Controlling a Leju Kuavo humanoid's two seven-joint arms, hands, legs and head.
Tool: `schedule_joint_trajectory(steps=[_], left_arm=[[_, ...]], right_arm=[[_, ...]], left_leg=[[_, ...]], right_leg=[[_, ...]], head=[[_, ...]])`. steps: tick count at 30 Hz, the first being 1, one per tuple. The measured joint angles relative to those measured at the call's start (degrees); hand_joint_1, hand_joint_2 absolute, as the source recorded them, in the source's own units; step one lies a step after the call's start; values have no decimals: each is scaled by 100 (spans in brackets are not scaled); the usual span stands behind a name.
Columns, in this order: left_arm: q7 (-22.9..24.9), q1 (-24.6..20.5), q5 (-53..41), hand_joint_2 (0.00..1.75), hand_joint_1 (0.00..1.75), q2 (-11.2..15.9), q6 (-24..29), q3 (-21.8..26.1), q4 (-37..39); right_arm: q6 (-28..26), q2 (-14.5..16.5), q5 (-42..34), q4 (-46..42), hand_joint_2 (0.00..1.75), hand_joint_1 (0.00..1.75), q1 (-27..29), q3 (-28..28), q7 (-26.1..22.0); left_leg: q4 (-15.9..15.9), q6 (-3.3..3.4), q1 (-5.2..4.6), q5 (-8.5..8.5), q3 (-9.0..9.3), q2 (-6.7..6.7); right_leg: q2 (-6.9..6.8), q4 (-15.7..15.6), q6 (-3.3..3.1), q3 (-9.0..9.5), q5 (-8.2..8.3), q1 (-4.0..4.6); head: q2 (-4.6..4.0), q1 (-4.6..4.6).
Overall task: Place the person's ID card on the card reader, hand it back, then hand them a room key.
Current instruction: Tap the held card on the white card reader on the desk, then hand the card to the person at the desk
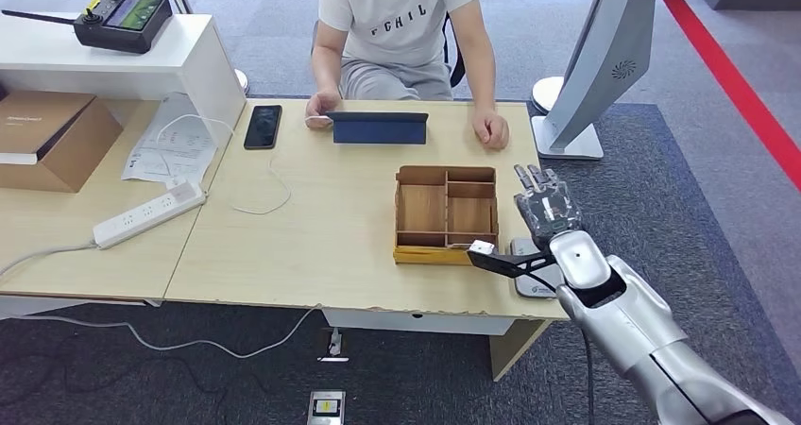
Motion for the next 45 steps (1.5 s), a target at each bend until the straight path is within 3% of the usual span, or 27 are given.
schedule_joint_trajectory(steps=[45], left_arm=[[28,-6,38,0,0,-4,105,-104,0]], right_arm=[[-240,172,-151,1293,175,175,247,-245,-170]], left_leg=[[0,0,0,0,8,3]], right_leg=[[1,0,0,10,0,0]], head=[[0,1]])
